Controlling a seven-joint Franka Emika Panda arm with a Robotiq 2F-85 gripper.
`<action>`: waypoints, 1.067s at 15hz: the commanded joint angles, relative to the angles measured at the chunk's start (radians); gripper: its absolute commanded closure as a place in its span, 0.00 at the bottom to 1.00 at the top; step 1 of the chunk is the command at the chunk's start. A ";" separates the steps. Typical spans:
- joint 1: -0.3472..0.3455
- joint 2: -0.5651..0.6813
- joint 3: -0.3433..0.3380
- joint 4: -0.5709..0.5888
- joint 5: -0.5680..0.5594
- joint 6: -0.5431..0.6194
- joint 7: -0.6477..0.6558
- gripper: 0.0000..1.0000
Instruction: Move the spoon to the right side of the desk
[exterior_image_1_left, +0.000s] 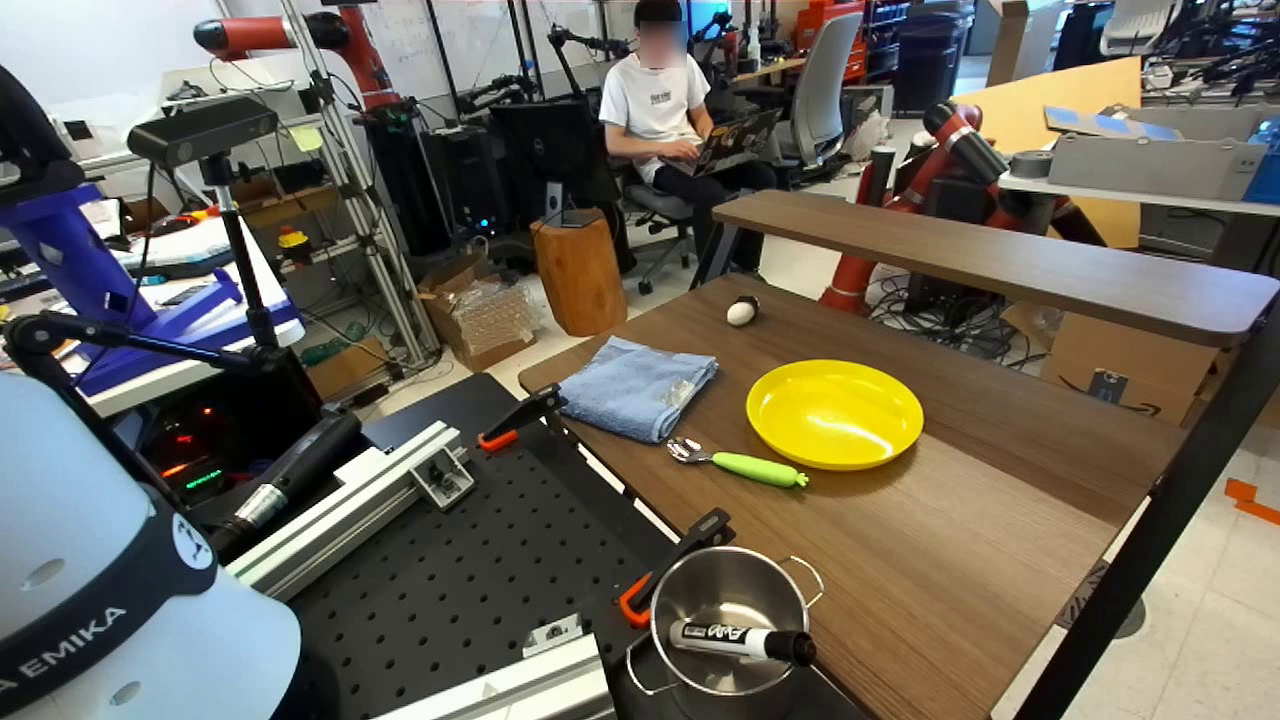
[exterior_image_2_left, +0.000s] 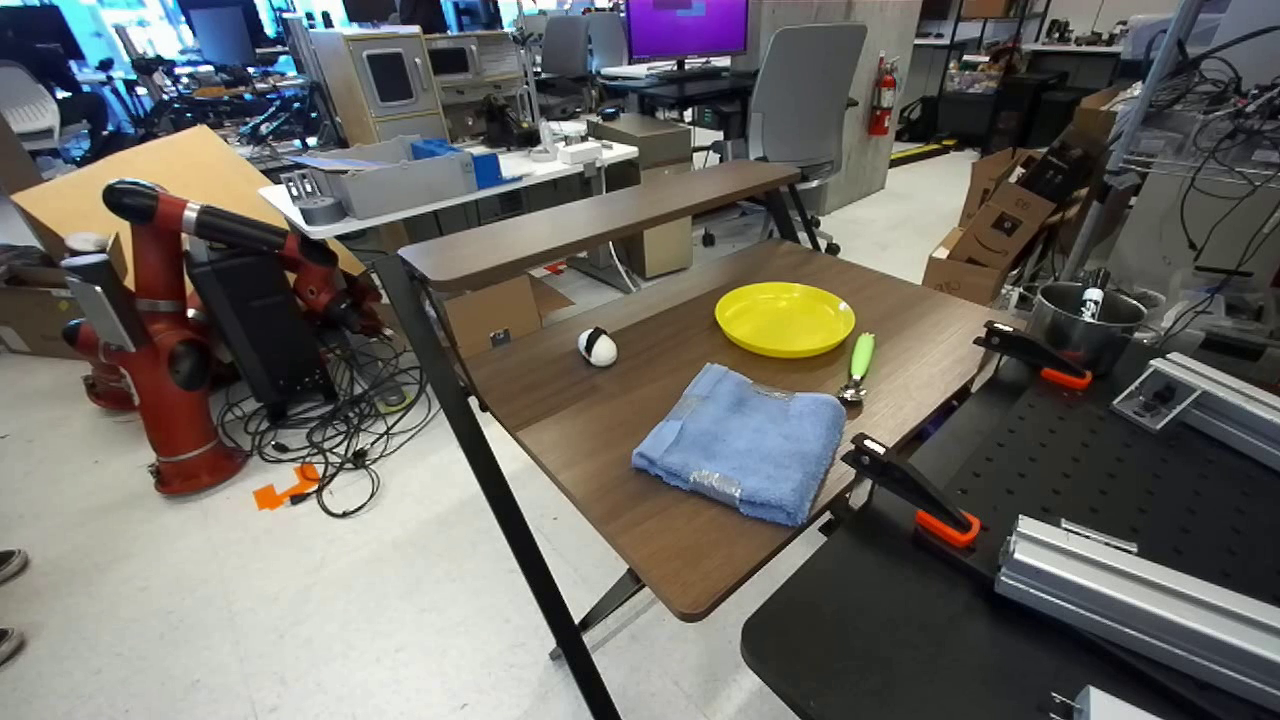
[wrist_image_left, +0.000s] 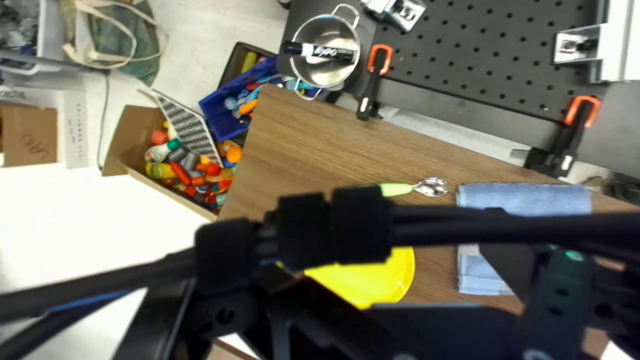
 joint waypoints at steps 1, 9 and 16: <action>0.022 0.053 0.012 -0.037 -0.165 0.151 0.002 0.00; -0.004 0.164 -0.073 -0.190 -0.401 0.719 -0.100 0.00; -0.008 0.353 -0.178 -0.221 -0.289 1.163 -0.458 0.00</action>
